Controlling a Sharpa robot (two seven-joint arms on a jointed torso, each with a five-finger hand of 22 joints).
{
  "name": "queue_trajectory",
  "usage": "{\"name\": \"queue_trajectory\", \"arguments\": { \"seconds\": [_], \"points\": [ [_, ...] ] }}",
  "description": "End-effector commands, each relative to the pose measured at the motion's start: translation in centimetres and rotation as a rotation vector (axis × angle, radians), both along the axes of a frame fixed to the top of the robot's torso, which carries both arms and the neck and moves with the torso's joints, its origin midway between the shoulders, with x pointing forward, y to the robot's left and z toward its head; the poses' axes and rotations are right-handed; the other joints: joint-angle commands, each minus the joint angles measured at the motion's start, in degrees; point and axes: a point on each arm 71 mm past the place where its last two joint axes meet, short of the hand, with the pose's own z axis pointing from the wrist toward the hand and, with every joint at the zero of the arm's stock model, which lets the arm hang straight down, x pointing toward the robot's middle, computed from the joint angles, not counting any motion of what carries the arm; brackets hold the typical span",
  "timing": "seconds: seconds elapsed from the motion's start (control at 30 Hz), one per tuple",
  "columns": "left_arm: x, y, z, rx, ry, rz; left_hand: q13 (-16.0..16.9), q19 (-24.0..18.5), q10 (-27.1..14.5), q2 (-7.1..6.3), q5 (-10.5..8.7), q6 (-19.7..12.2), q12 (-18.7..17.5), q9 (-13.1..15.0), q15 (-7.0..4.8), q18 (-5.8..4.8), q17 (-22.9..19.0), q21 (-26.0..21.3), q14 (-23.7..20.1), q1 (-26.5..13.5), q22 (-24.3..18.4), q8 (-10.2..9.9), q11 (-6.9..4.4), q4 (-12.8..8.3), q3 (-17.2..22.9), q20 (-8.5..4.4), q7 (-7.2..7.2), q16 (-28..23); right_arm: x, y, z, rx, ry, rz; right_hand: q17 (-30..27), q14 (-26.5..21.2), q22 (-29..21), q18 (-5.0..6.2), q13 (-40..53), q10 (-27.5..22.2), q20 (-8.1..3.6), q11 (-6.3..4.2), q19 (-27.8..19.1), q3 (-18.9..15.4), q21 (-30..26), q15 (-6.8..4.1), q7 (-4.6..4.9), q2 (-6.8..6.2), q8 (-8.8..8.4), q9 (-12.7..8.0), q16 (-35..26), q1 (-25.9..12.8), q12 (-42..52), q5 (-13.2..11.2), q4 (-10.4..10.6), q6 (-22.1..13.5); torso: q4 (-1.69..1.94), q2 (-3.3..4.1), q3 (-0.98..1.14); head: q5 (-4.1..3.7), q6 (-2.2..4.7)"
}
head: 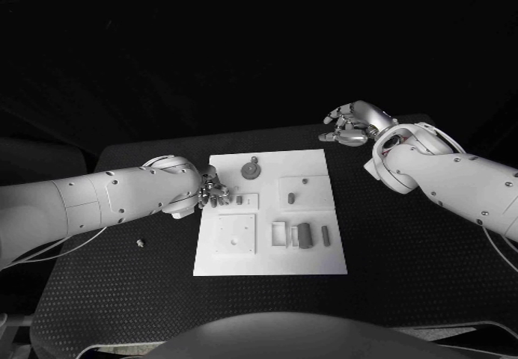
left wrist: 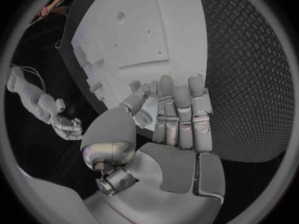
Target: Assemble the parts on the task board
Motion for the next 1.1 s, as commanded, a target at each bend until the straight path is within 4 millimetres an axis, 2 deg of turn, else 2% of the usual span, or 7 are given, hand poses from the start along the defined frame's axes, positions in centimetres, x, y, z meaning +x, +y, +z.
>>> {"name": "queue_trajectory", "arguments": {
  "seconds": [0.03, 0.2, 0.33, 0.57, 1.0, 1.1],
  "points": [
    [0.00, -0.02, 0.00, -0.004, 0.001, 0.002, 0.0, 0.1, 0.4, 0.82, 0.11, 0.5, 0.2, 0.1, -0.35, 0.99, -0.1, 0.4, -0.1, 0.1, 1.2, 0.0, 0.10, -0.3, 0.5, -0.19, -0.06, 0.3, -0.02, 0.05, -0.04, -0.004, 0.006, 0.008, -0.1, -0.2, 0.6, 0.87, -0.1, -0.2, -0.52, -0.14, -0.1, -0.1, -0.3, -0.07, 0.86, 0.31, 0.18, -0.1, -0.3, -0.4, 0.3, -0.1, 0.4, -0.5, 0.00, 0.01, 0.01, 0.05, -0.02],
    [0.00, -0.05, 0.00, -0.004, 0.001, 0.002, 0.0, 0.2, 0.6, 2.33, 1.30, 0.8, 0.4, 0.0, -0.44, 0.95, -0.1, 0.7, 0.0, 0.8, 1.2, 0.0, -0.01, -1.0, 1.4, -0.29, -0.17, 0.6, -0.02, 0.09, -0.04, -0.004, 0.007, 0.009, -0.1, -0.2, 0.6, 0.87, -0.1, -0.2, -0.52, -0.14, -0.1, -0.1, -0.3, -0.07, 0.86, 0.32, 0.18, -0.1, -0.3, -0.4, 0.3, -0.1, 0.4, -0.5, 0.00, 0.01, 0.01, 0.10, -0.08],
    [-0.01, -0.06, -0.01, -0.004, 0.004, 0.000, 0.0, 0.2, 0.6, 2.38, 1.46, 0.8, 0.5, 0.0, -0.45, 0.93, -0.1, 0.8, 0.1, 0.9, 1.3, 0.0, -0.02, -1.1, 1.4, -0.30, -0.18, 0.6, -0.03, 0.11, -0.05, -0.005, 0.008, 0.010, -0.1, -0.2, 0.6, 0.87, -0.1, -0.2, -0.52, -0.14, -0.1, 0.0, -0.3, -0.07, 0.86, 0.32, 0.18, -0.1, -0.3, -0.4, 0.3, -0.1, 0.4, -0.5, -0.02, 0.00, 0.06, 0.07, -0.10],
    [-0.02, -0.10, -0.03, -0.004, 0.007, -0.003, 0.0, 0.2, 0.6, 1.51, 1.52, 0.9, 0.6, 0.0, -0.45, 0.85, -0.2, 0.9, 0.1, 0.3, 1.2, 0.0, -0.02, -0.8, 1.1, -0.31, -0.18, 0.7, -0.03, 0.09, -0.05, -0.005, 0.009, 0.010, -0.1, -0.2, 0.6, 0.87, -0.1, -0.2, -0.51, -0.14, -0.1, -0.1, -0.3, -0.07, 0.86, 0.33, 0.18, -0.1, -0.3, -0.4, 0.3, -0.1, 0.4, -0.5, -0.03, 0.00, 0.09, 0.05, -0.11],
    [-0.07, -0.22, -0.13, -0.018, 0.026, -0.005, 0.3, 0.8, 1.6, 3.40, 3.12, 2.2, 1.3, 0.2, -0.79, 0.97, 0.2, 2.0, 0.8, 1.0, 1.4, 0.4, -0.54, -1.2, 1.7, -0.65, -0.73, 1.9, -0.03, 0.11, -0.07, -0.005, 0.009, 0.011, -0.1, -0.2, 0.6, 0.87, -0.1, -0.2, -0.51, -0.13, -0.1, -0.1, -0.3, -0.06, 0.86, 0.33, 0.18, -0.1, -0.3, -0.4, 0.3, -0.1, 0.4, -0.5, -0.04, -0.02, 0.11, 0.01, -0.11],
    [-0.08, -0.24, -0.14, -0.020, 0.028, -0.004, 0.3, 0.7, 1.7, 4.08, 2.93, 2.3, 1.3, 0.2, -0.84, 0.97, 0.3, 2.1, 0.8, 1.2, 1.3, 0.4, -0.58, -1.2, 1.8, -0.69, -0.78, 2.0, -0.03, 0.11, -0.08, -0.005, 0.010, 0.011, -0.1, -0.2, 0.6, 0.87, -0.1, -0.2, -0.51, -0.13, -0.1, -0.1, -0.3, -0.06, 0.86, 0.32, 0.18, -0.1, -0.3, -0.4, 0.3, -0.1, 0.4, -0.5, -0.03, 0.00, 0.08, 0.00, -0.11]
  ]
}}
